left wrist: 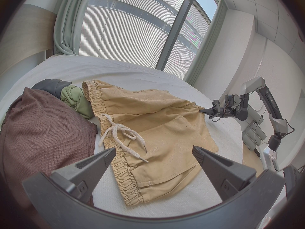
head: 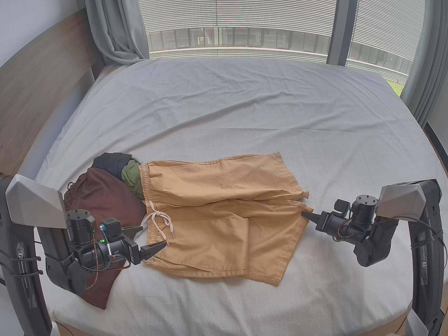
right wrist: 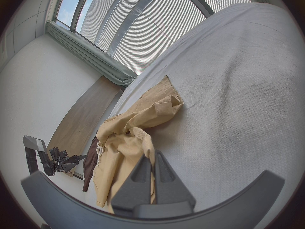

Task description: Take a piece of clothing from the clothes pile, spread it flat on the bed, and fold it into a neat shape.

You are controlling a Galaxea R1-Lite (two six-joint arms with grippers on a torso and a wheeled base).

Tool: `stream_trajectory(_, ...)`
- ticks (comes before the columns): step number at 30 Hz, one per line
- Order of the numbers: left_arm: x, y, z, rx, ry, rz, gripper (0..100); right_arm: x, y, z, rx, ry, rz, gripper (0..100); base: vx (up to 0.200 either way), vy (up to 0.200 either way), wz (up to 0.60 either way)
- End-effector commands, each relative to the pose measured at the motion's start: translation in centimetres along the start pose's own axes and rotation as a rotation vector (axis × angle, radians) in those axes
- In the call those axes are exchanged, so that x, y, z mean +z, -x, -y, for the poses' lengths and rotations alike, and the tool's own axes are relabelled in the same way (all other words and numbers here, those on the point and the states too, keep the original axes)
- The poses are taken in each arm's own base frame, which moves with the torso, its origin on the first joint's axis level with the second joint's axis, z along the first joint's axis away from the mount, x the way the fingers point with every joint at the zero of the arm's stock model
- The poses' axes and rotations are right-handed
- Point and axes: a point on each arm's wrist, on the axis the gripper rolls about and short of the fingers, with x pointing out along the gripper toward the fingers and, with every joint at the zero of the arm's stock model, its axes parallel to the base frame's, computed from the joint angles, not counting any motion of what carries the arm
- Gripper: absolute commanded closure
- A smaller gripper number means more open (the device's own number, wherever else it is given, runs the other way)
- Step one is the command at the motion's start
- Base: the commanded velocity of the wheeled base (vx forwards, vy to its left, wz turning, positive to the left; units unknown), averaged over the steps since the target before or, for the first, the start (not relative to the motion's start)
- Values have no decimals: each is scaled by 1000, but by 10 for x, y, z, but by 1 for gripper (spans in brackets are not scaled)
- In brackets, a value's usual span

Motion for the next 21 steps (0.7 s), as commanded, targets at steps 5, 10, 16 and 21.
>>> stream_trajectory(5,0,0,0,1,0,1,0,-3,-1,-1,8,5,-2,0,0,0,0)
stream_trajectory(10,-1,1,-1,2,6,-4,0,-9,7,-8,-1,-8,-33,0,0,0,0)
stream_trajectory(16,-4,0,-2,3,12,-12,0,-25,19,-30,1,0,-118,0,0,0,0)
stream_trajectory(21,-4,0,-3,6,11,-10,0,-46,23,-40,7,12,-199,0,0,0,0)
